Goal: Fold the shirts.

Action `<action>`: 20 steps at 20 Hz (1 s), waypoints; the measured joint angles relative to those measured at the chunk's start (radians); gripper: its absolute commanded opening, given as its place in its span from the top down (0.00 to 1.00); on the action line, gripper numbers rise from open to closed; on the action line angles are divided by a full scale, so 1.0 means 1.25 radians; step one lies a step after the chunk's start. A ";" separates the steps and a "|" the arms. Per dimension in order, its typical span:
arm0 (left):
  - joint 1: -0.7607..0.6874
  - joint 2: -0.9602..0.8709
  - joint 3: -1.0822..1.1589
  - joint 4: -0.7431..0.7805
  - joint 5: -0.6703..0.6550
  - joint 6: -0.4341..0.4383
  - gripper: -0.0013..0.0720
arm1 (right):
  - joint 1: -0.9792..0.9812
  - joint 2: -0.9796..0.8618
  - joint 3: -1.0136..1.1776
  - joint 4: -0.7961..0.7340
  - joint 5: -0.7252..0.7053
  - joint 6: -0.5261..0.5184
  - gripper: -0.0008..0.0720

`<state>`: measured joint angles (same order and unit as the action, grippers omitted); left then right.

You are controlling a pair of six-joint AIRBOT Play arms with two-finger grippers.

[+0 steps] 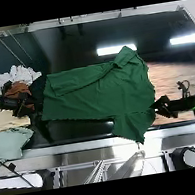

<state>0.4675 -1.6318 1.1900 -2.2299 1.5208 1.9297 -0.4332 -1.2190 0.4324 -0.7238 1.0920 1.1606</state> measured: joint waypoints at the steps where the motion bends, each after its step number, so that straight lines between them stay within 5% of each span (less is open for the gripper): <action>1: 0.001 0.002 -0.014 0.004 -0.005 0.000 0.01 | 0.031 -0.003 -0.009 0.009 -0.017 0.012 0.43; 3: 0.002 0.005 -0.037 0.005 -0.023 0.004 0.02 | 0.088 -0.012 -0.021 0.023 -0.056 0.014 0.89; 4: 0.002 0.006 -0.048 0.008 -0.033 0.007 0.02 | 0.113 -0.016 -0.024 0.037 -0.083 0.001 0.96; 13: -0.052 0.005 -0.125 0.001 -0.192 0.013 0.04 | 0.166 0.009 0.002 0.116 -0.146 -0.048 0.96; 14: -0.068 0.000 -0.127 0.002 -0.205 0.013 0.20 | 0.167 0.013 0.004 0.118 -0.143 -0.049 0.96; 15: -0.085 -0.007 -0.129 0.004 -0.217 0.013 0.51 | 0.167 0.016 0.005 0.123 -0.141 -0.049 0.96; 16: -0.103 -0.016 -0.132 0.011 -0.224 0.015 0.97 | 0.167 0.019 0.006 0.126 -0.139 -0.050 0.96; 20: -0.166 -0.038 -0.121 0.016 -0.180 0.046 0.95 | 0.168 0.036 0.024 0.129 -0.101 -0.059 0.96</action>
<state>0.2604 -1.6798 1.0389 -2.2105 1.2961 1.9877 -0.2237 -1.1740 0.4622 -0.5621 0.9657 1.0870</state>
